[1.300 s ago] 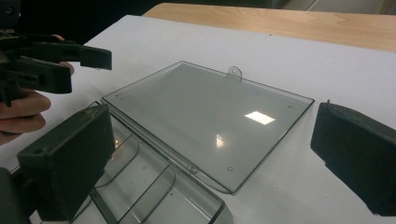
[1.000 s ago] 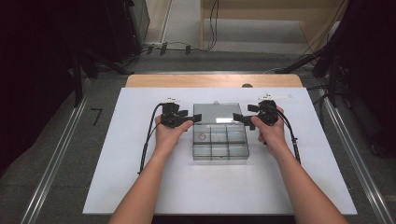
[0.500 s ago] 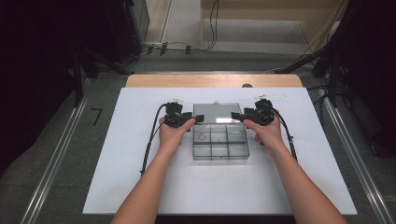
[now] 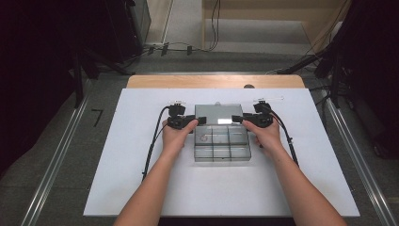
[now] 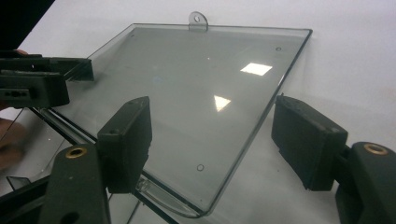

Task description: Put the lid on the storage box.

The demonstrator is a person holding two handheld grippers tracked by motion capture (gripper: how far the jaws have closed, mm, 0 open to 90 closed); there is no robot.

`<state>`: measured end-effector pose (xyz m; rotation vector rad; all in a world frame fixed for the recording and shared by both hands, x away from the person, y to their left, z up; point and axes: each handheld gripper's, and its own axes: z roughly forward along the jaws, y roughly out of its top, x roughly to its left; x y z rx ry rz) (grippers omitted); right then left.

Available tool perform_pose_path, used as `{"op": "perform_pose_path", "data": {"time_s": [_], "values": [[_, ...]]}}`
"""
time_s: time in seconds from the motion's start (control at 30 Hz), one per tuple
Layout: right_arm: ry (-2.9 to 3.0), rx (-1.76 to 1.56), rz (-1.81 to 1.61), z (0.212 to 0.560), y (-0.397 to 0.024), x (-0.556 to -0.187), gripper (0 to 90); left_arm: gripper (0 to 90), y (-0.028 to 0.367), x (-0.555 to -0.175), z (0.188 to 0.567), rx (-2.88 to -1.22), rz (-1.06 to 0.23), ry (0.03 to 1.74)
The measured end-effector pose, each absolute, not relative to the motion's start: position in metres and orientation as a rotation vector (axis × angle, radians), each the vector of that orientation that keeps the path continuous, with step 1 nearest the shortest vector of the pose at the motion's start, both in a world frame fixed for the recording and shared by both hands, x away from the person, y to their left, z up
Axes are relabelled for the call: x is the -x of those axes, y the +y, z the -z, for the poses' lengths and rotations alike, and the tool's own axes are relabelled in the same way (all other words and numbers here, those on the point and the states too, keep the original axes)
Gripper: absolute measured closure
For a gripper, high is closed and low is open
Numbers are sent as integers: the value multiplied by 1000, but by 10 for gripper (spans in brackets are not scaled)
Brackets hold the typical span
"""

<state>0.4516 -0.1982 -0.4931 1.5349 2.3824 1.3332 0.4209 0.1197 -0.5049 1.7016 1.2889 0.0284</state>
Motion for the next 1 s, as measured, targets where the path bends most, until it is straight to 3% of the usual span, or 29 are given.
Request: {"op": "perform_pose_path", "data": {"time_s": [0.43,1.0], "values": [[2398,-1581,-1409,498,-200,-454,332,372,119,-422,507,-1661,12,1292],[2352,-1477,-1512,490,-208,-449,530,539,120,-418,498,-1639,-34,1238]]}}
